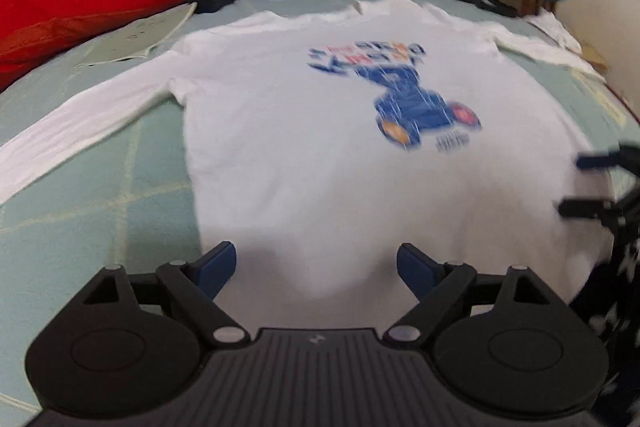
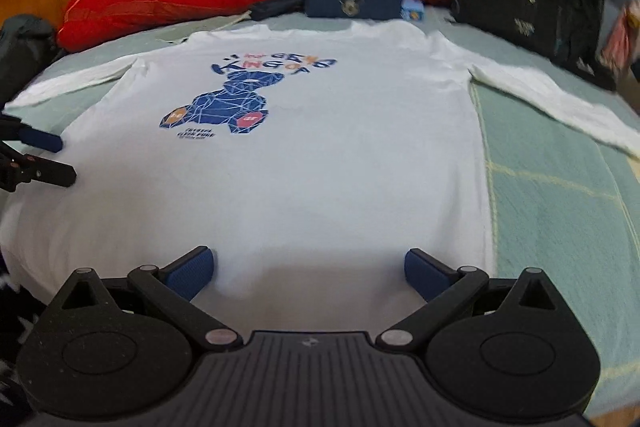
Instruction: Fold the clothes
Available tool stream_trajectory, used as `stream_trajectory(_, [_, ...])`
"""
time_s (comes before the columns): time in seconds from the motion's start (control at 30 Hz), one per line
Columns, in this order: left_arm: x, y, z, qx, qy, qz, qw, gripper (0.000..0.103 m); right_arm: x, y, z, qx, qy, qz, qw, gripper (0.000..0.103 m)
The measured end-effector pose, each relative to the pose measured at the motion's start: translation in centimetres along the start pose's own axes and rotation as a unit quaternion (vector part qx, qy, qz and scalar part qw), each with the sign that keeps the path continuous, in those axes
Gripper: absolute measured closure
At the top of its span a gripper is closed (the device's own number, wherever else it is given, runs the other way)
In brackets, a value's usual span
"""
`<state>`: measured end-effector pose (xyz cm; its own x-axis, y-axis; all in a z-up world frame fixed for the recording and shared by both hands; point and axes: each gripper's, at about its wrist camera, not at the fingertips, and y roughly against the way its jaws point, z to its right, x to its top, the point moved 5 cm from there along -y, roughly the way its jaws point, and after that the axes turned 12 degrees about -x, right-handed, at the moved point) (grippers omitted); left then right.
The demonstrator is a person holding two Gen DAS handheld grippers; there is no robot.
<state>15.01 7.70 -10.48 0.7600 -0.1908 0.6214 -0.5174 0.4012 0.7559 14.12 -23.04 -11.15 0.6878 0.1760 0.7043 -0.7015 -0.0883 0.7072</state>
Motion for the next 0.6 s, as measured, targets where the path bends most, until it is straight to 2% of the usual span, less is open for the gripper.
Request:
stream_trajectory(0.1, [3.8,1.0,-0.7,-0.029,0.035,0.037,0.9983,0.016,2.3,0.0,0.3,-0.003,-0.027,-0.004,1.0,0.0])
stream_trajectory(0.23, [8.1,-2.3,-3.8,-0.028,0.089,0.039,0.9949,0.015,7.9,-1.0,-0.3,-0.004,-0.05,0.026,0.998,0.0])
stream_trajectory(0.33, [11.3,-4.9,-6.1,-0.026,0.13,0.04,0.9904,0.015,11.8,-3.0,-1.5,0.014,-0.054,0.037,0.998,0.0])
stream_trajectory(0.4, [13.4,-6.6,-7.7,-0.025,0.157,0.04,0.9864,0.015,13.3,-4.9,-2.5,0.031,-0.046,0.03,0.998,0.0])
stream_trajectory(0.53, [17.6,-9.9,-10.8,-0.024,0.211,0.041,0.9764,0.015,14.2,-8.6,-4.0,0.051,-0.043,-0.011,0.998,0.0])
stream_trajectory(0.6, [17.7,-12.1,-12.0,-0.027,0.23,0.027,0.9723,0.015,13.5,-9.8,-4.4,0.071,-0.037,-0.025,0.996,0.0])
